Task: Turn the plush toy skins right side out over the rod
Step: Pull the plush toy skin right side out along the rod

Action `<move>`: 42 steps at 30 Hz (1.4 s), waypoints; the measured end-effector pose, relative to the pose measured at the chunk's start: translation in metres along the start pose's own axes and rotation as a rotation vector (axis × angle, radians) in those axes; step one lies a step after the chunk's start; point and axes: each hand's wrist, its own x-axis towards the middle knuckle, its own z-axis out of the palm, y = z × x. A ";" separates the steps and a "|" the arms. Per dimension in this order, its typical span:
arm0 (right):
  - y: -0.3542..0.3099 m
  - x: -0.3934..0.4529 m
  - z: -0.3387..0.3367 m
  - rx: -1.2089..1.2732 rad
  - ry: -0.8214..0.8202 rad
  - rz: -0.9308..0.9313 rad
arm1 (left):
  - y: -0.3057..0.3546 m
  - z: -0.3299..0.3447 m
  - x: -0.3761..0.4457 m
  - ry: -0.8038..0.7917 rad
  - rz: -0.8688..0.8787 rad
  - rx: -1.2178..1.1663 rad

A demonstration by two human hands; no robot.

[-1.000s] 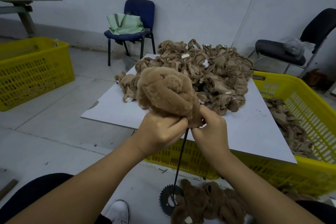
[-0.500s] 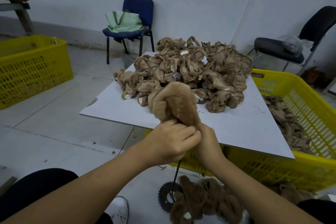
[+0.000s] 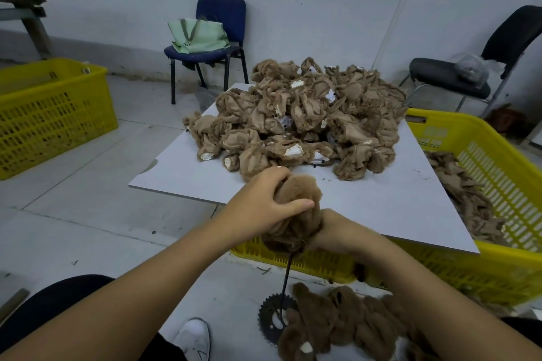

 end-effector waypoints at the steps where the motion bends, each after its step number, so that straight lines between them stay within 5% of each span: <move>1: -0.007 -0.004 -0.008 0.069 0.048 -0.022 | 0.000 0.004 0.000 0.032 0.032 0.001; 4: -0.024 -0.016 -0.024 0.494 0.227 -0.203 | 0.008 0.012 0.001 0.181 0.139 -0.040; 6: -0.028 -0.024 -0.029 0.601 0.198 -0.288 | 0.012 0.007 0.004 0.190 0.171 -0.072; 10: -0.023 -0.035 -0.025 0.312 0.265 -0.294 | 0.002 -0.023 0.010 -0.262 -0.006 0.092; 12: -0.021 -0.036 -0.022 0.252 0.312 -0.318 | -0.004 -0.028 0.010 -0.318 -0.068 0.112; 18: -0.031 -0.034 -0.023 0.730 0.496 -0.359 | 0.016 -0.022 0.015 0.031 0.122 -0.129; 24: -0.036 -0.022 -0.007 1.055 0.405 -0.337 | 0.039 0.011 0.012 0.265 0.270 -0.191; 30: -0.019 -0.002 0.011 0.984 0.375 -0.086 | 0.023 0.020 0.022 -0.086 0.051 -0.046; 37: -0.024 -0.003 0.006 1.157 0.285 -0.008 | -0.009 -0.003 0.014 -0.399 -0.261 0.017; 42: -0.031 -0.008 0.000 1.192 0.285 -0.029 | -0.013 0.004 0.009 -0.336 -0.277 -0.161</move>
